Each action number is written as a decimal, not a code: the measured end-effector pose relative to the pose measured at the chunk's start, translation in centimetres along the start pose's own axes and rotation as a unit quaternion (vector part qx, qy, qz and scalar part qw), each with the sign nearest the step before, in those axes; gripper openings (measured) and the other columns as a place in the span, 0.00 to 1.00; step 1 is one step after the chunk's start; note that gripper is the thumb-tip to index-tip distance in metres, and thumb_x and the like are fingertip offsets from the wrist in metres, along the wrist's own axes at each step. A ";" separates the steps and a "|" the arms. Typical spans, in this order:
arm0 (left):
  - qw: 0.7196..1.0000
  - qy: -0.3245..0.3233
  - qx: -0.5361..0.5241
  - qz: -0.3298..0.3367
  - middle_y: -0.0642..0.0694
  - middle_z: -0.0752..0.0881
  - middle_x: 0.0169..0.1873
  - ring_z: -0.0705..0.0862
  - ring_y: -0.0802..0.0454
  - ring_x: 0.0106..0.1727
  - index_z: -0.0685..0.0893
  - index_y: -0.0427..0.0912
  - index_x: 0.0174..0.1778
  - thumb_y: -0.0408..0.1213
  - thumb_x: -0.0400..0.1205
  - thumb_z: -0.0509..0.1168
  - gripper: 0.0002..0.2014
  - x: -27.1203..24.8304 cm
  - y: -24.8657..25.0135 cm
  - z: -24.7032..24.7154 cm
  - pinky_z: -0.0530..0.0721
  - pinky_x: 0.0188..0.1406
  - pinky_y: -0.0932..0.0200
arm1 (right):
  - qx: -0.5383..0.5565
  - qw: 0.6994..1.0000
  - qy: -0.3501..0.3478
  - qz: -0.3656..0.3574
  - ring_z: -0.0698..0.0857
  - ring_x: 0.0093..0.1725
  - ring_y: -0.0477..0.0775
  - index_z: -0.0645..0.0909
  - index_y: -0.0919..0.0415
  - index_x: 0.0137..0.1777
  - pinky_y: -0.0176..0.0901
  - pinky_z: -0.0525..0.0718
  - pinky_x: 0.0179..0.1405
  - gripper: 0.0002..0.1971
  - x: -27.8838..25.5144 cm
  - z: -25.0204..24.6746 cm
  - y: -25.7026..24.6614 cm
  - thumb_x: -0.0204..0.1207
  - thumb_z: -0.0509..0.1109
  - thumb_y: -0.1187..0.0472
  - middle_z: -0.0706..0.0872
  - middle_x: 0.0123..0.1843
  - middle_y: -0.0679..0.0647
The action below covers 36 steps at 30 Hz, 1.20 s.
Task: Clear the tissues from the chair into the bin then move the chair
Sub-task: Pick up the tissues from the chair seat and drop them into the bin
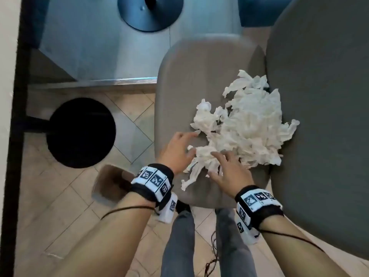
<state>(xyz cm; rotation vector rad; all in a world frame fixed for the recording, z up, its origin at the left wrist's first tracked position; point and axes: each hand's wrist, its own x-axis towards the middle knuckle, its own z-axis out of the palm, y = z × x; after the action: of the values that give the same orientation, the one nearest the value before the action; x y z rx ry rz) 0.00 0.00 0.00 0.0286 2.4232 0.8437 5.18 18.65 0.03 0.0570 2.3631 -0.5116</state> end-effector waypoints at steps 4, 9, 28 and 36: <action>0.998 0.018 0.067 0.006 0.51 0.60 0.83 0.80 0.48 0.68 0.68 0.63 0.79 0.40 0.82 0.64 0.29 6.9 1.2 2.1 0.71 0.70 0.46 | -0.045 0.998 -0.005 -0.036 0.76 0.73 0.61 0.57 0.37 0.81 0.60 0.80 0.64 0.34 3.4 2.7 1.6 0.77 0.67 0.42 0.59 0.84 0.52; 0.979 -0.029 0.200 0.038 0.51 0.58 0.84 0.80 0.41 0.65 0.65 0.64 0.79 0.39 0.81 0.64 0.31 12.0 0.6 5.1 0.83 0.61 0.41 | 0.017 0.997 0.024 -0.070 0.83 0.59 0.61 0.82 0.51 0.63 0.52 0.82 0.51 0.14 5.1 4.6 4.4 0.78 0.69 0.55 0.79 0.65 0.55; 0.997 0.041 0.004 -0.062 0.52 0.84 0.55 0.82 0.48 0.51 0.78 0.55 0.65 0.40 0.80 0.62 0.17 5.4 2.7 6.0 0.80 0.49 0.52 | 0.319 0.924 0.131 0.163 0.83 0.54 0.56 0.82 0.47 0.41 0.47 0.80 0.52 0.10 2.1 1.4 8.5 0.72 0.61 0.62 0.86 0.52 0.48; 0.991 0.004 0.102 -0.082 0.44 0.80 0.57 0.81 0.40 0.55 0.79 0.46 0.61 0.49 0.81 0.66 0.16 7.7 1.2 11.9 0.75 0.46 0.51 | 0.078 0.992 0.050 0.084 0.86 0.57 0.65 0.80 0.52 0.59 0.54 0.84 0.52 0.15 5.6 4.4 9.1 0.76 0.67 0.47 0.88 0.58 0.57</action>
<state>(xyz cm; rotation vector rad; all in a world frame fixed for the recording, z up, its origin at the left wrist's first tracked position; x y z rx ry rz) -0.46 9.18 -10.85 -0.0957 2.4699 0.5233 5.45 24.77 -9.74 0.3574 2.3847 -0.6225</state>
